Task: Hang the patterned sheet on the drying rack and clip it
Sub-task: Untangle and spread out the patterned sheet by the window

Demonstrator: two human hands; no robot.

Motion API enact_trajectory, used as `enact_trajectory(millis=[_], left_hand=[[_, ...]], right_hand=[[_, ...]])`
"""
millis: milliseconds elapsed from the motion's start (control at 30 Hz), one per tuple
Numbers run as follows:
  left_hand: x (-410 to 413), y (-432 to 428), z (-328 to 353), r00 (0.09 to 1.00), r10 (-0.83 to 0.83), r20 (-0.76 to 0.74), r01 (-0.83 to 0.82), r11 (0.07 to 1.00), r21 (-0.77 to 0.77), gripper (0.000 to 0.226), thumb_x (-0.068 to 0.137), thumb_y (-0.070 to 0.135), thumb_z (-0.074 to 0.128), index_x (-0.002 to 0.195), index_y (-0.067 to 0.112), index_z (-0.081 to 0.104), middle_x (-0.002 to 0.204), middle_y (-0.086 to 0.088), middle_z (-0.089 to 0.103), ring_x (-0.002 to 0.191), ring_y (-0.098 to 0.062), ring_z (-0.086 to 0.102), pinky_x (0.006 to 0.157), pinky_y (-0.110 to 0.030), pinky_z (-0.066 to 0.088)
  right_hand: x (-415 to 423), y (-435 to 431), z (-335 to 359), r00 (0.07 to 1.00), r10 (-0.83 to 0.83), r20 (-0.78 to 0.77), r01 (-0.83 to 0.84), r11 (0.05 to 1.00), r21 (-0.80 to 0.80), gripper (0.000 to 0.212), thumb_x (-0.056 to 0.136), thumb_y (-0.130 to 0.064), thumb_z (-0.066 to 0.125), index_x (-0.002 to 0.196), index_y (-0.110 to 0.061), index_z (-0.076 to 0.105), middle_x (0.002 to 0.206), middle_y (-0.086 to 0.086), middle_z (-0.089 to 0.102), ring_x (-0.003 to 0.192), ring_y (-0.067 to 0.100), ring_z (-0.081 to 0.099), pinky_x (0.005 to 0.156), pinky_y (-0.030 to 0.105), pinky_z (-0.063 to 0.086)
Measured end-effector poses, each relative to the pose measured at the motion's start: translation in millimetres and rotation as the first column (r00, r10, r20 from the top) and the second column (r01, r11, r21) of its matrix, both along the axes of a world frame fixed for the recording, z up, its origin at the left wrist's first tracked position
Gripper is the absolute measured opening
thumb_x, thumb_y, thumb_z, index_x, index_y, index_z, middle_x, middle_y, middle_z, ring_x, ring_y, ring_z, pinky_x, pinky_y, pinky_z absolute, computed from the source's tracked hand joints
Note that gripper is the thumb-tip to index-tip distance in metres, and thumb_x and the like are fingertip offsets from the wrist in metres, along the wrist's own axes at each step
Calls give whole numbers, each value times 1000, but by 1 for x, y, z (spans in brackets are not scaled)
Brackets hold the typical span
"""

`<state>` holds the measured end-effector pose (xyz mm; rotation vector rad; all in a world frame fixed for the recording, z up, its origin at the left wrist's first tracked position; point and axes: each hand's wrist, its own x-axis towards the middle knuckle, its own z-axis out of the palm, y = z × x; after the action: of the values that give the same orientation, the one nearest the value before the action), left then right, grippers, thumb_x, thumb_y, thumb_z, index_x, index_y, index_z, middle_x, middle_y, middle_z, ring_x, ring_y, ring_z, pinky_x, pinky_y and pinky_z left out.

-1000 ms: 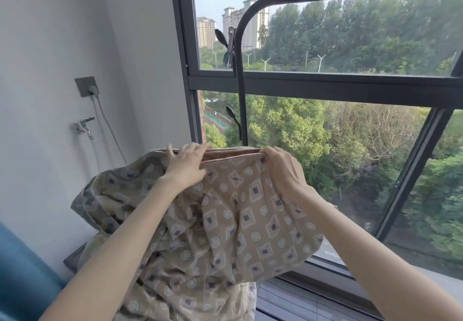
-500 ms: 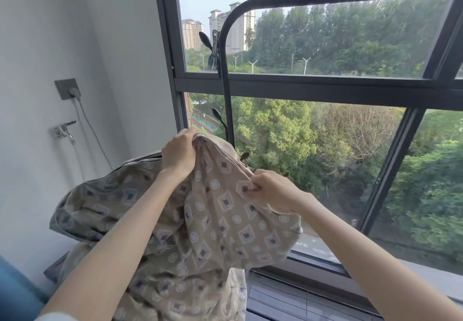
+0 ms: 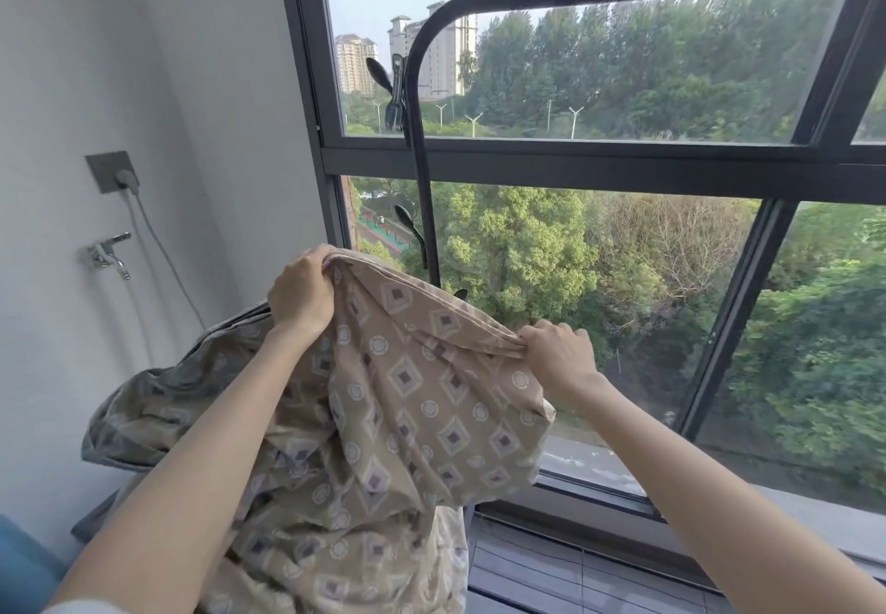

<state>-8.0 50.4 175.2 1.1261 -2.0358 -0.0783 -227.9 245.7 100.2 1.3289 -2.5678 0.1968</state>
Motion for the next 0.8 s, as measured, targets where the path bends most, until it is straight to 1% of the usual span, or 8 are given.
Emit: enact_trajectory(millis=[167,267,367,433,500,567,733,800], left_hand=[[3,-10,-8,998,44,-37,-41,996,75,36,94,4,35,117,18,59,111,-15,64,96,-40,59,71,-39,44],[6,-17,-11,995,88,-40,-83,989,126,35,95,7,35,118,20,58,110,-17,64,97,-41,58,70,-39,42],[8,-22,-14,993,108,-49,-100,985,143,34,96,9,35,118,20,58,110,-18,64,96,-41,58,68,-38,41],[12,-26,-15,989,136,-60,-124,975,182,33,96,10,35,120,19,57,111,-20,63,98,-41,58,71,-40,43],[17,-30,-18,984,171,-59,-153,961,231,33,97,12,36,121,18,56,113,-21,61,101,-42,57,75,-41,44],[20,-32,-22,981,190,-48,-172,951,256,33,97,13,36,122,18,56,115,-21,61,103,-42,56,79,-42,44],[19,-29,-31,979,197,-41,-179,945,273,34,96,12,36,123,20,56,116,-19,62,102,-41,57,78,-41,44],[18,-27,-34,981,195,-26,-181,946,271,34,96,12,36,122,21,56,114,-19,62,101,-41,58,78,-41,45]], right_hand=[[-2,1,14,988,43,149,32,883,-469,15,96,-5,43,92,-4,58,111,10,45,81,26,56,52,28,39],[-6,1,31,904,164,395,144,752,-643,21,99,-9,39,107,-9,59,99,8,61,65,19,58,51,29,48],[-5,2,41,799,295,524,229,657,-718,21,99,-11,45,114,-4,58,92,5,63,62,8,56,48,11,46],[-6,1,44,653,404,640,293,645,-706,23,96,-18,53,112,-3,61,92,3,64,72,8,58,57,13,47],[-7,4,49,477,477,738,278,715,-641,23,92,-26,59,103,-8,69,82,1,66,73,12,59,63,21,49],[-6,8,52,426,468,774,120,819,-561,19,90,-28,61,96,-13,72,79,1,68,72,12,61,63,20,50],[4,12,52,532,411,741,-282,910,-303,17,92,-33,58,89,-20,68,74,-6,62,60,5,53,54,14,42],[5,14,47,688,356,632,-378,920,-107,21,92,-43,53,81,-30,65,68,-9,59,61,7,48,67,23,38]])
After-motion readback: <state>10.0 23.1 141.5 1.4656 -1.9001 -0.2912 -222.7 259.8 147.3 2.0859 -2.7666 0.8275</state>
